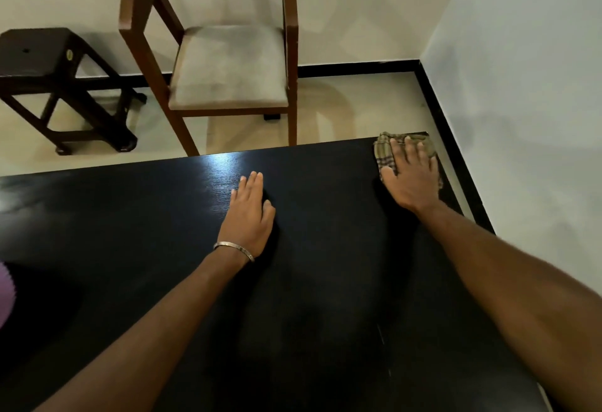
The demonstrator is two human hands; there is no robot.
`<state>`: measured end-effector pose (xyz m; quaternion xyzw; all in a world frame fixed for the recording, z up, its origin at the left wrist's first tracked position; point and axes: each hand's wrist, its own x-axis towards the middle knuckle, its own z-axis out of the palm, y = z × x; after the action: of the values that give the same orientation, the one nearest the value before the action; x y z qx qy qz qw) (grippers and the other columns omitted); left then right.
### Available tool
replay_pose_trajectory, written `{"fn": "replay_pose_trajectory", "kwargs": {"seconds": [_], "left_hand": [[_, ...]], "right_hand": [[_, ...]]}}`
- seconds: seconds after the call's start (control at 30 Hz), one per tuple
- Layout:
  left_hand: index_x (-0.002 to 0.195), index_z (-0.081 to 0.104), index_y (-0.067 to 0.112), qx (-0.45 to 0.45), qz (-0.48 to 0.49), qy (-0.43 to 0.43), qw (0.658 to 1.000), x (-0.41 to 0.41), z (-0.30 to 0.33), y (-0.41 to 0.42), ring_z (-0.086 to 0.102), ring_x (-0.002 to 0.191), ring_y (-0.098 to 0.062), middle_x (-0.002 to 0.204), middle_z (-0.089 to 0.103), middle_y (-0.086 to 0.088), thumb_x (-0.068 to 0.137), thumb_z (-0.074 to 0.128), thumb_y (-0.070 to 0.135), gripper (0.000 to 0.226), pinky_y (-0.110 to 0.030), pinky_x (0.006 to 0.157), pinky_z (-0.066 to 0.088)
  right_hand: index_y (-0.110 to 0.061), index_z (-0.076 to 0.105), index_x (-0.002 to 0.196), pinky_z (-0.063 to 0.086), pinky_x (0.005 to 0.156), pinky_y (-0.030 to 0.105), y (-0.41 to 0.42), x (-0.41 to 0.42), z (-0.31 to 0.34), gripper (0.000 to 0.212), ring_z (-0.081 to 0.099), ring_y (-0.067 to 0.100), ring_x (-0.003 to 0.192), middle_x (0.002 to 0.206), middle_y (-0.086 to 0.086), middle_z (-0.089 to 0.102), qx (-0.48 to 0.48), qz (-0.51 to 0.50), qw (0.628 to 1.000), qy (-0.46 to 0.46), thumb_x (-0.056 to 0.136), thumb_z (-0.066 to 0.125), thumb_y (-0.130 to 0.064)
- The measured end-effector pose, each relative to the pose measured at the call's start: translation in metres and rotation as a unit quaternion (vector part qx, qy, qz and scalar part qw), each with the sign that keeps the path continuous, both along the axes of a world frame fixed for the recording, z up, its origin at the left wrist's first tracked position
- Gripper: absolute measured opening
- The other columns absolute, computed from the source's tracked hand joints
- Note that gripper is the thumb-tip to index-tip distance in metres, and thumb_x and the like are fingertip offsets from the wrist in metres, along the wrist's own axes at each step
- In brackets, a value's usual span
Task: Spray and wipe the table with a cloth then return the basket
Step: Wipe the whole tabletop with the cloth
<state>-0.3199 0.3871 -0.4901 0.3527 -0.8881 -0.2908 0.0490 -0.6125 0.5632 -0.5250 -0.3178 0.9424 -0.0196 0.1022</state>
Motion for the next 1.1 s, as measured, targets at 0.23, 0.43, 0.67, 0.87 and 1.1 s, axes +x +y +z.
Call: {"fn": "replay_pose_trajectory", "kwargs": {"seconds": [0.23, 0.43, 0.67, 0.87, 1.1], "left_hand": [[0.154, 0.010, 0.013, 0.008, -0.006, 0.000, 1.000, 0.015, 0.009, 0.000, -0.002, 0.149, -0.015, 0.162, 0.008, -0.003, 0.101, 0.030, 0.024, 0.058, -0.034, 0.121, -0.003], [0.153, 0.011, 0.013, 0.007, -0.001, 0.003, 1.000, 0.033, 0.030, 0.013, 0.000, 0.149, -0.017, 0.162, 0.009, -0.004, 0.101, 0.031, 0.022, 0.057, -0.032, 0.119, -0.003], [0.153, 0.012, 0.010, -0.017, -0.053, -0.020, 0.998, 0.065, 0.040, 0.049, 0.001, 0.149, -0.019, 0.161, 0.010, -0.006, 0.102, 0.028, 0.025, 0.056, -0.036, 0.122, 0.000], [0.153, 0.008, 0.013, -0.026, -0.047, -0.065, 0.996, 0.114, 0.032, 0.091, -0.005, 0.149, -0.018, 0.162, 0.003, -0.004, 0.102, 0.023, 0.040, 0.060, -0.038, 0.122, -0.001], [0.152, 0.000, 0.015, -0.022, -0.056, -0.124, 0.990, 0.183, 0.020, 0.108, -0.011, 0.148, -0.017, 0.162, -0.005, -0.003, 0.100, 0.021, 0.046, 0.064, -0.039, 0.121, -0.001]], "right_hand": [[-0.031, 0.013, 0.160, 0.000, 0.124, 0.053, -0.011, 0.190, 0.017, 0.080, 0.001, 0.027, 0.155, 0.169, 0.004, 0.006, -0.025, 0.122, 0.990, -0.064, 0.085, 0.027, -0.054], [-0.031, 0.019, 0.159, -0.009, 0.122, 0.052, 0.008, 0.360, 0.020, 0.072, -0.008, 0.025, 0.155, 0.169, 0.001, 0.003, -0.023, 0.318, 0.938, -0.136, 0.093, 0.035, -0.054], [-0.040, 0.010, 0.159, -0.006, 0.124, 0.047, 0.101, 0.305, 0.024, 0.083, -0.005, 0.021, 0.155, 0.168, -0.006, -0.001, 0.006, 0.195, 0.976, -0.093, 0.082, 0.041, -0.053], [-0.035, -0.013, 0.155, -0.002, 0.123, 0.053, 0.203, 0.225, 0.024, 0.078, -0.010, 0.026, 0.154, 0.168, 0.005, -0.006, 0.055, -0.031, 0.997, -0.039, 0.092, 0.027, -0.057], [-0.030, -0.014, 0.155, 0.002, 0.123, 0.058, 0.169, 0.286, 0.031, 0.081, -0.006, 0.034, 0.154, 0.168, 0.009, -0.007, 0.057, -0.077, 0.994, -0.054, 0.098, 0.038, -0.054]]}}
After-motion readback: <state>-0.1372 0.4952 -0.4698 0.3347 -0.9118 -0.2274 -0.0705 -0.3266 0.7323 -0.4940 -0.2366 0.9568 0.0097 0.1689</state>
